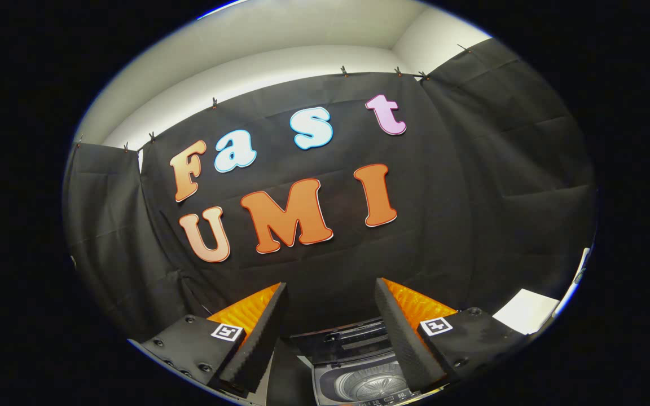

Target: Put the clothes into the washing machine and then close the washing machine lid.

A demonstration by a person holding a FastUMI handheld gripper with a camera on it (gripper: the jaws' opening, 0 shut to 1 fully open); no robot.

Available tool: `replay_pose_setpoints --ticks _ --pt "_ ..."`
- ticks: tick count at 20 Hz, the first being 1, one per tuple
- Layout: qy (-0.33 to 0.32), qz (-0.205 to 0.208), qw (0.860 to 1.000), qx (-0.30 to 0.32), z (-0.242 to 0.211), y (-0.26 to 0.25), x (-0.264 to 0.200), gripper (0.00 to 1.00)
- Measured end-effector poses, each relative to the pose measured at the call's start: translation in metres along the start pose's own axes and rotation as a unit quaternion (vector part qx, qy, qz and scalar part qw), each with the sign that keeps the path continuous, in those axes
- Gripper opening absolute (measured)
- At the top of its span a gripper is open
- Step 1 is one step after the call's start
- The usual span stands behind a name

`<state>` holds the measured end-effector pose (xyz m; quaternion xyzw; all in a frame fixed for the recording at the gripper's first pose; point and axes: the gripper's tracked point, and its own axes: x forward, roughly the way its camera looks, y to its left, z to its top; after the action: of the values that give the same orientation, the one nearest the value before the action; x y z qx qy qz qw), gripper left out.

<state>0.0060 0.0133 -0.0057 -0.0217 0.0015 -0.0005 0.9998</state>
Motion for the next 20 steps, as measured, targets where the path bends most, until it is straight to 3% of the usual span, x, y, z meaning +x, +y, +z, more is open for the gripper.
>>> replay_pose_setpoints --ticks 20 --pt "0.013 0.031 0.999 -0.015 -0.011 0.037 0.003 0.98"
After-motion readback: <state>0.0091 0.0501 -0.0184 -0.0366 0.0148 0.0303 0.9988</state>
